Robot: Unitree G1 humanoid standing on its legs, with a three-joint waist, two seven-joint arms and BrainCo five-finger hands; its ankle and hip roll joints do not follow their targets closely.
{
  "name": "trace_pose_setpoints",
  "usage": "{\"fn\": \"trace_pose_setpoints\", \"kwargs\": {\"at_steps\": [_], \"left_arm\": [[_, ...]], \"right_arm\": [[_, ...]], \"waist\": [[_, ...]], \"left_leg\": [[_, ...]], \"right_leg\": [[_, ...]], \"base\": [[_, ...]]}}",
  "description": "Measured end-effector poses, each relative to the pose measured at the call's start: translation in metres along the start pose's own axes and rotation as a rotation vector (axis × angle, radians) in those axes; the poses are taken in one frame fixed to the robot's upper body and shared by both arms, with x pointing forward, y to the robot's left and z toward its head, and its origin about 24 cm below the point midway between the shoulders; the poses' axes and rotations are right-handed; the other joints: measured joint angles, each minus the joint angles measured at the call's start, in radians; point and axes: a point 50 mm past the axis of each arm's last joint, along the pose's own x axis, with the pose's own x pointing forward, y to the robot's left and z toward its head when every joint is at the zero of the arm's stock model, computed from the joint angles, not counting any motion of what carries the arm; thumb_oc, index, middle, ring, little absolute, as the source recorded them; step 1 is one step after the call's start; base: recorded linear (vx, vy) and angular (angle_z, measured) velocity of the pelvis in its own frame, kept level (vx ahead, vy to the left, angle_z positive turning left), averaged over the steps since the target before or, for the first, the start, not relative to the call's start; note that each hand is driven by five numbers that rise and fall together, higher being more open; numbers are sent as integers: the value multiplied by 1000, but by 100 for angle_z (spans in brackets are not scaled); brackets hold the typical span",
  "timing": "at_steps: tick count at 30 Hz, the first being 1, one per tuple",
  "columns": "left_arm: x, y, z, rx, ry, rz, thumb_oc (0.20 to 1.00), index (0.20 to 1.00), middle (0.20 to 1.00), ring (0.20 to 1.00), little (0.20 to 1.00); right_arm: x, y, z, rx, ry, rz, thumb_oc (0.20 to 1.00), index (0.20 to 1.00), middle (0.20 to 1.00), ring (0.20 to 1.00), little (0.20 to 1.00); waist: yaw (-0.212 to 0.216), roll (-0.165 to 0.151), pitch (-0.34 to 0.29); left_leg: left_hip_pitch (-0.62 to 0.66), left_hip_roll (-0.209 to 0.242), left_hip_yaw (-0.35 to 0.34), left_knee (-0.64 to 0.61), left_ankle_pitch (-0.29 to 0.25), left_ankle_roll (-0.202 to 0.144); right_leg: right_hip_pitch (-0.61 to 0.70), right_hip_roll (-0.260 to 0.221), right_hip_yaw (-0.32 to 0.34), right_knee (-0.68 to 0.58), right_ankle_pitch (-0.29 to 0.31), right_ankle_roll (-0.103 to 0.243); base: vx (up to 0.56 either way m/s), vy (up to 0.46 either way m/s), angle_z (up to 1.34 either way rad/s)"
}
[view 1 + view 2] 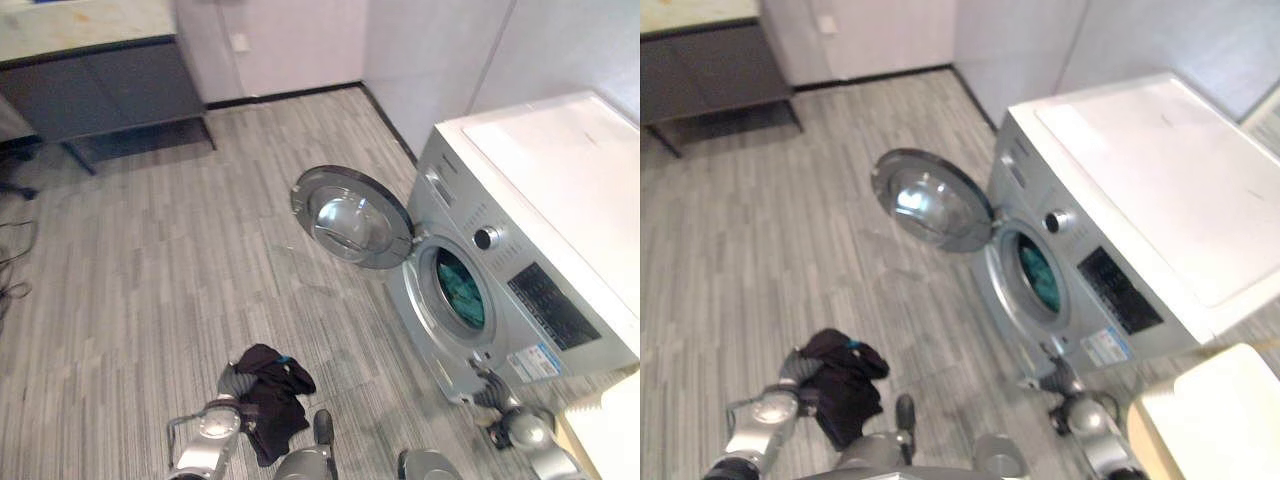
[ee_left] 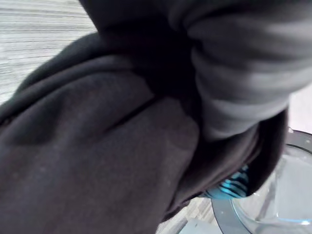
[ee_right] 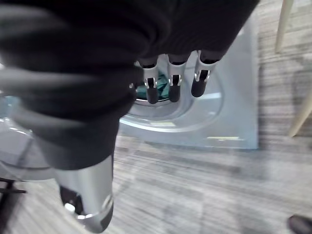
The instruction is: Grab the laundry basket,head to the washer,open it,put in the laundry and shut it.
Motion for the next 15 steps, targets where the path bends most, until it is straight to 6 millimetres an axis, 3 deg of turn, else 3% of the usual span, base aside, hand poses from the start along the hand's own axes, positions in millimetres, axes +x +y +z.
{"fn": "trace_pose_setpoints", "kwargs": {"at_steps": [3,6,7,8,11,13,14,15], "left_arm": [[1,5,10,35,-43,13,200,200,200,200,200],[-8,16,-8,27,7,52,200,200,200,200,200],[-10,14,-12,24,22,49,200,200,200,200,200],[-13,11,-20,18,45,35,200,200,200,200,200],[-14,10,-21,34,48,30,200,200,200,200,200],[-15,3,-23,39,52,16,200,200,200,200,200],[-15,-3,-24,48,55,-9,200,200,200,200,200],[-17,-10,-25,52,54,-38,200,200,200,200,200]], "right_arm": [[0,6,1,15,-2,9,1000,1000,1000,1000,1000],[2,8,1,25,9,13,1000,1000,1000,1000,1000],[2,9,-4,24,31,15,1000,1000,1000,1000,1000],[1,9,-11,22,67,18,1000,1000,1000,1000,1000],[0,10,-15,19,81,18,1000,1000,1000,1000,1000],[-4,11,-25,18,112,25,1000,1000,1000,1000,1000],[-7,13,-32,16,139,29,1000,1000,1000,1000,1000],[-11,13,-40,10,169,33,1000,1000,1000,1000,1000]], "waist": [[-15,6,12],[-6,-12,19],[-9,-23,16],[-5,-27,13],[-25,-29,8],[-40,-27,1],[-43,-19,-13],[-54,-2,-27]], "left_leg": [[67,-6,38,-45,-29,4],[103,-10,128,-83,-56,3],[112,-13,146,-83,-64,0],[136,-15,184,-83,-84,-9],[163,-13,189,-76,-98,-28],[196,1,180,-76,-122,-64],[202,15,164,-55,-125,-73],[208,49,167,-27,-155,-107]], "right_leg": [[-25,-27,-77,-13,12,21],[-134,-20,-267,-113,42,39],[-152,-24,-370,-151,54,53],[-153,-29,-540,-207,80,44],[-130,-44,-609,-235,172,18],[-109,9,-525,-233,212,-22],[-90,39,-478,-251,218,-62],[-60,64,-508,-275,196,-94]], "base": [[232,196,-56],[238,123,-88],[349,25,-78],[312,-44,-62],[209,-78,-20],[284,-131,6],[299,-161,22],[185,-120,11]]}}
